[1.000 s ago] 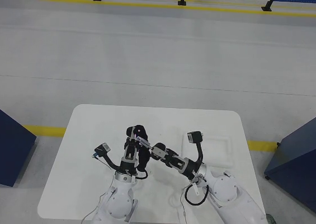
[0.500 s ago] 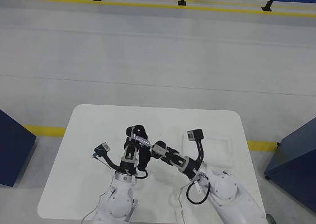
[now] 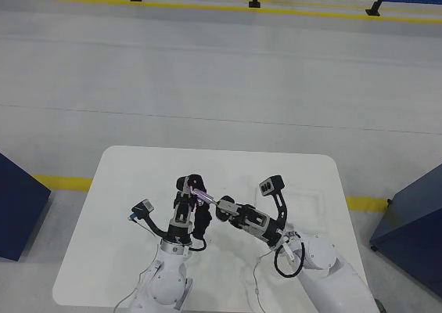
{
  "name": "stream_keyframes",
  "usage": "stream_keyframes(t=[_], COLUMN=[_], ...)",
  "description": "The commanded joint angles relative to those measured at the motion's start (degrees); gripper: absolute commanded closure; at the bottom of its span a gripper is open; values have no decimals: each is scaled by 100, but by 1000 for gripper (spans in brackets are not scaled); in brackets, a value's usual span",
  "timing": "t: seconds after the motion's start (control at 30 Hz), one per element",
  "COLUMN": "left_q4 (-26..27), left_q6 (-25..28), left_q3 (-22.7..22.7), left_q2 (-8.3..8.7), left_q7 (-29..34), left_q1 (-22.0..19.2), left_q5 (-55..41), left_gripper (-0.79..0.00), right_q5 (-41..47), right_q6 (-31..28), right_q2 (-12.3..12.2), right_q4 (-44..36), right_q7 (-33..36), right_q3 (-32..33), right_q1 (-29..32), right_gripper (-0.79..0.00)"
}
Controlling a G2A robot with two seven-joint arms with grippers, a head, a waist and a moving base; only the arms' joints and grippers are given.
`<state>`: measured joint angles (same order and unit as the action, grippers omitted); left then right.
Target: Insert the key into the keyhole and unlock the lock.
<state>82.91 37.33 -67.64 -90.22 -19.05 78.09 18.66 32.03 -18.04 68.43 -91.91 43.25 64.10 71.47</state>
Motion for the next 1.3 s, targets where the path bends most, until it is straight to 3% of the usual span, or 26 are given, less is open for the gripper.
stream_keyframes(t=[0.0, 0.17, 0.33, 1.27], left_q4=[-2, -12, -21, -17], left_q6=[14, 25, 18, 13], left_q3=[1, 1, 4, -10], left_q2=[-1, -3, -5, -14], left_q7=[-1, -5, -8, 15], left_q1=[0, 0, 3, -4], left_q5=[3, 8, 14, -10], left_gripper=[0, 0, 0, 0], right_q5=[184, 507, 214, -3471], right_q6=[124, 380, 314, -1216], right_q2=[1, 4, -2, 24], right_q4=[24, 84, 96, -262], right_q7=[114, 320, 193, -1749], right_q3=[21, 64, 129, 50], right_q1=[-18, -54, -76, 169], right_gripper=[0, 0, 0, 0])
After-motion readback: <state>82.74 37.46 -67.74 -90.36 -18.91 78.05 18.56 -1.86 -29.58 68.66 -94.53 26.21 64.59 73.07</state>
